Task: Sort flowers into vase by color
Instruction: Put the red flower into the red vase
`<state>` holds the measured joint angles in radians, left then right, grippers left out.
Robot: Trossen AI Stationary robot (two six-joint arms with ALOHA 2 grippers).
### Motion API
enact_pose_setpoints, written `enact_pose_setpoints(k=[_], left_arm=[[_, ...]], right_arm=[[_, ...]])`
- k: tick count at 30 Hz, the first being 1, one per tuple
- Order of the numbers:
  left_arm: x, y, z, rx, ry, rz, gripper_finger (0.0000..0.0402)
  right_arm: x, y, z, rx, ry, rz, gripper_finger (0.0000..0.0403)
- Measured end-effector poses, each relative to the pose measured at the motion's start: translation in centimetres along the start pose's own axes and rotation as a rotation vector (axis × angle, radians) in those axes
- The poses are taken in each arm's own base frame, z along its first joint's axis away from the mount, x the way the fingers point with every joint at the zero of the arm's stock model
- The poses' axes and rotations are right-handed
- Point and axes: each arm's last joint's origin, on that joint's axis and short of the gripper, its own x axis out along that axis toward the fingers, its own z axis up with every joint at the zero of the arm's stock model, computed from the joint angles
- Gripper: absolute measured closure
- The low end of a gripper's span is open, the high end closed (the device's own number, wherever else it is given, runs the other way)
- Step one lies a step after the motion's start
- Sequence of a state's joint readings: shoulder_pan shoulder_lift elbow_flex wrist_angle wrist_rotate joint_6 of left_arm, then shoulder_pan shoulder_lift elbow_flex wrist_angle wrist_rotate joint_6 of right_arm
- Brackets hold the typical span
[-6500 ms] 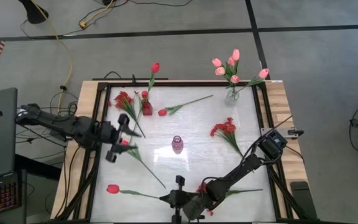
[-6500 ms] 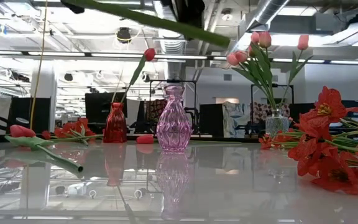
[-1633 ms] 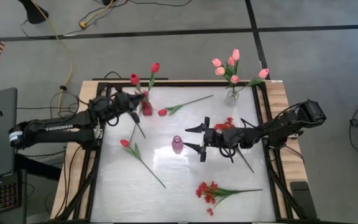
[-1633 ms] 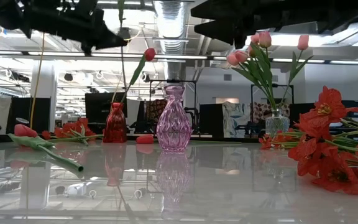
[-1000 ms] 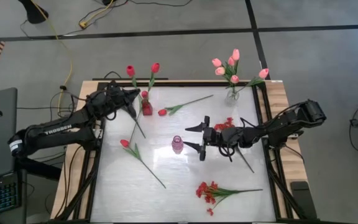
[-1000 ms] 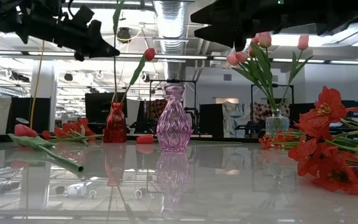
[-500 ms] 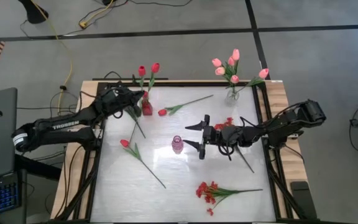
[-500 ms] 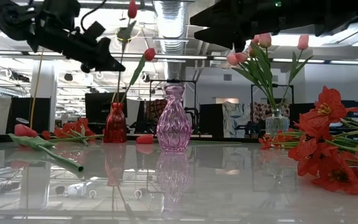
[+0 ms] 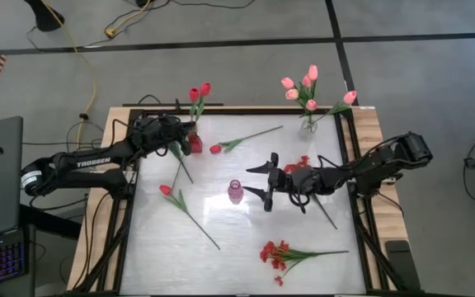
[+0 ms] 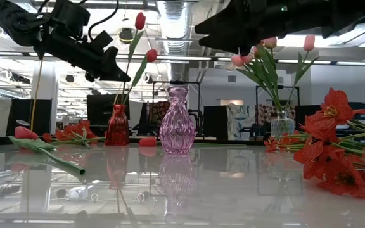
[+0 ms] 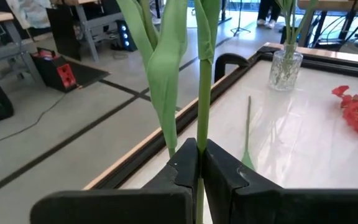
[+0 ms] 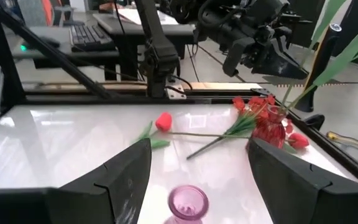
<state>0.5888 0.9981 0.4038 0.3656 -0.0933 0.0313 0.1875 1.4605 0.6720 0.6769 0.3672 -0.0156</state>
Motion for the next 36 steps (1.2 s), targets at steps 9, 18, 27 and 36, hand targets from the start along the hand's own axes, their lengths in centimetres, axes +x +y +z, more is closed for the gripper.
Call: enact_pose_setpoints(k=[9,18,27,36], left_arm=[[0.0,0.0,0.0,-0.018,0.0,0.0,0.0347],[0.0,0.0,0.0,-0.049,-0.001,0.0,0.0266],[-2.5,0.2,0.3,-0.125,0.045,-0.006,0.0242],[-4.5,0.0,0.2,-0.324,0.096,-0.015,0.0242]], right_arm=[[0.0,0.0,-0.8,-0.045,0.077,0.001,0.0107],[-0.1,0.0,-1.5,-0.075,0.146,0.003,0.0107],[-0.2,0.0,-1.8,-0.088,0.181,0.004,0.0107],[-0.2,-0.1,-1.9,-0.091,0.19,0.004,0.0107]])
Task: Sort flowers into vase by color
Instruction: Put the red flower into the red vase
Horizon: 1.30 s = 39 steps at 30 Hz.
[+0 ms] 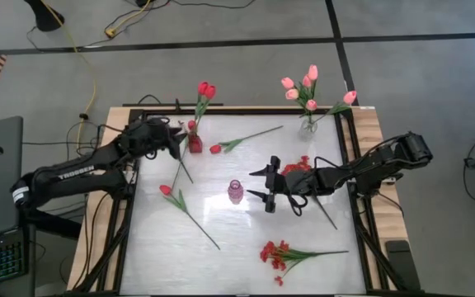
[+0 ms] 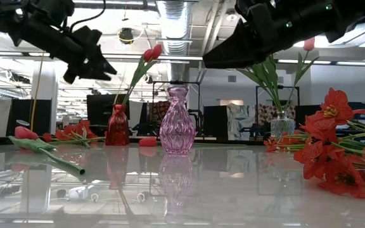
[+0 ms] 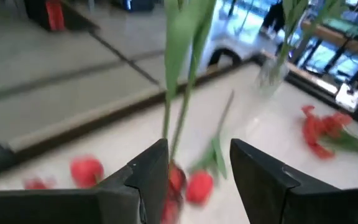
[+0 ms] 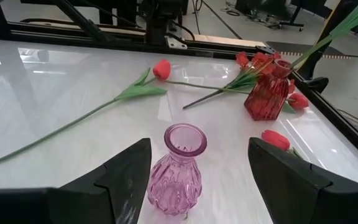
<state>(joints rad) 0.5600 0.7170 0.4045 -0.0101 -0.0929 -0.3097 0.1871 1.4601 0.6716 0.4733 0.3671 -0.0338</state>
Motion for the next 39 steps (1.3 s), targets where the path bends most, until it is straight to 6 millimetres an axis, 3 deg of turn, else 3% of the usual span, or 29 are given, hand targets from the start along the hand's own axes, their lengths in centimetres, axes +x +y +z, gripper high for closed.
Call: enact_pose_setpoints(k=[9,19,25,31,36,39], left_arm=[[-0.6,-1.3,-3.0,-0.178,0.26,0.011,0.0242],[-3.8,-6.0,-0.4,-0.228,0.397,-0.085,0.0242],[-4.9,-9.0,-2.0,-0.177,0.512,-0.135,0.0242],[-4.4,-11.7,-4.3,-0.118,0.627,-0.202,0.0242],[-3.8,-13.2,-6.1,0.023,0.72,-0.285,0.0242],[-3.5,-13.8,-7.1,0.196,0.743,-0.361,0.0242]], right_arm=[[0.0,0.0,0.0,-0.001,0.003,0.0,0.0107],[0.0,0.0,0.0,-0.001,0.002,0.0,0.0107],[0.0,0.0,0.0,-0.001,0.003,0.0,0.0107],[0.0,0.0,0.0,-0.001,0.002,0.0,0.0107],[0.0,0.0,0.0,-0.001,0.003,0.0,0.0107],[0.0,0.0,0.0,-0.001,0.003,0.0,0.0107]])
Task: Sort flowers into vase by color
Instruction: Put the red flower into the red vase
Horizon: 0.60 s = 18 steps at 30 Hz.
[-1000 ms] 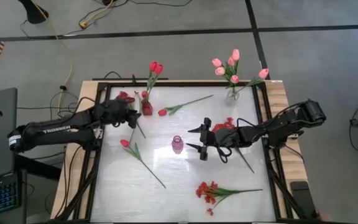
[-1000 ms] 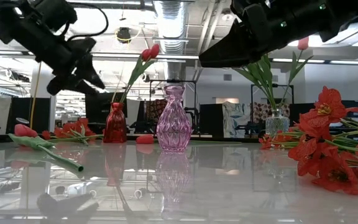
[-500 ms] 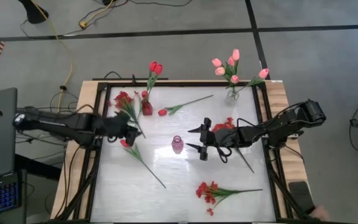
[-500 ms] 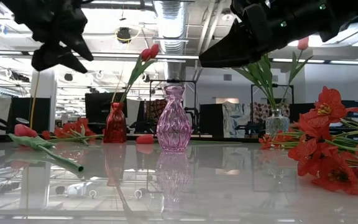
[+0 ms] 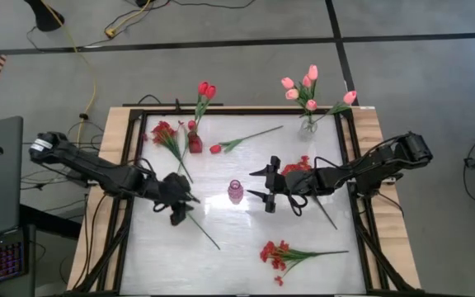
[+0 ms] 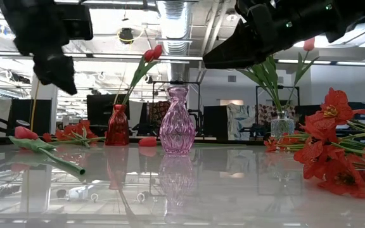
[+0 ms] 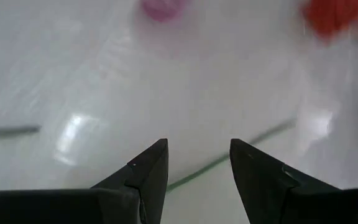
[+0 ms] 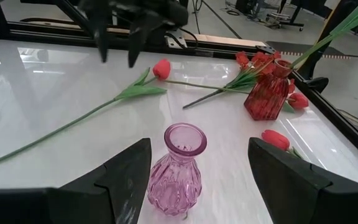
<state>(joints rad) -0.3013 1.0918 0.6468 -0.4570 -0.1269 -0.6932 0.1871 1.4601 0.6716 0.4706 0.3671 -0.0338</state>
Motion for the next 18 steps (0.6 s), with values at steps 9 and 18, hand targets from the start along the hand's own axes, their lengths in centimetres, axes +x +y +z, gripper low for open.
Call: enact_pose_setpoints(k=[9,18], left_arm=[[2.1,0.2,-1.4,0.503,0.217,-0.012,0.0242],[4.5,0.6,-2.5,0.741,0.377,-0.023,0.0242]], right_arm=[[0.0,0.0,0.0,0.0,0.0,0.0,0.0107],[0.0,0.0,0.0,0.0,0.0,0.0,0.0107]])
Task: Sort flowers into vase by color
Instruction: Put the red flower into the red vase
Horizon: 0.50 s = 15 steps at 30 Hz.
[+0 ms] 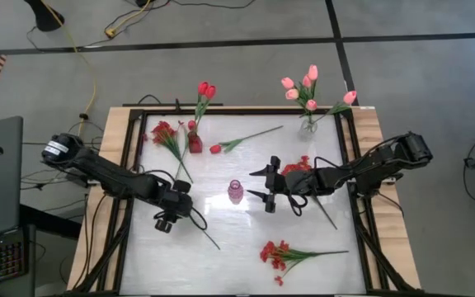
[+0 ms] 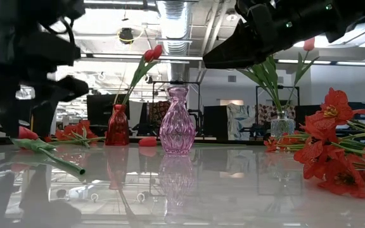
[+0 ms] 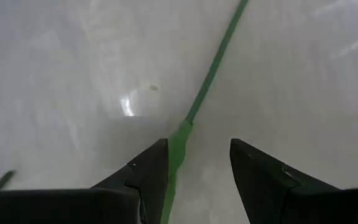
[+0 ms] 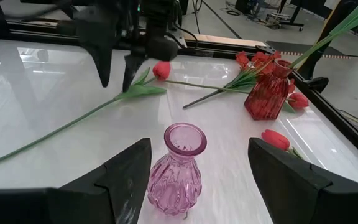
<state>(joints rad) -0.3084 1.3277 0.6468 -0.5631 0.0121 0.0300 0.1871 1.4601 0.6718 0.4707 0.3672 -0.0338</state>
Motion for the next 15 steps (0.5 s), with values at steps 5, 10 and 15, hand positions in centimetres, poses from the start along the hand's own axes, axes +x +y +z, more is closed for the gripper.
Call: enact_pose_setpoints(k=[5,10,15], left_arm=[[2.0,0.1,0.3,0.028,0.05,0.022,0.0242],[2.6,0.2,0.6,0.056,0.044,0.046,0.0242],[2.3,0.2,0.5,0.084,0.041,0.067,0.0245]], right_arm=[[0.0,0.0,0.0,0.0,0.0,0.0,0.0107],[0.0,0.0,0.0,0.0,0.0,0.0,0.0107],[0.0,0.0,0.0,0.0,0.0,0.0,0.0107]])
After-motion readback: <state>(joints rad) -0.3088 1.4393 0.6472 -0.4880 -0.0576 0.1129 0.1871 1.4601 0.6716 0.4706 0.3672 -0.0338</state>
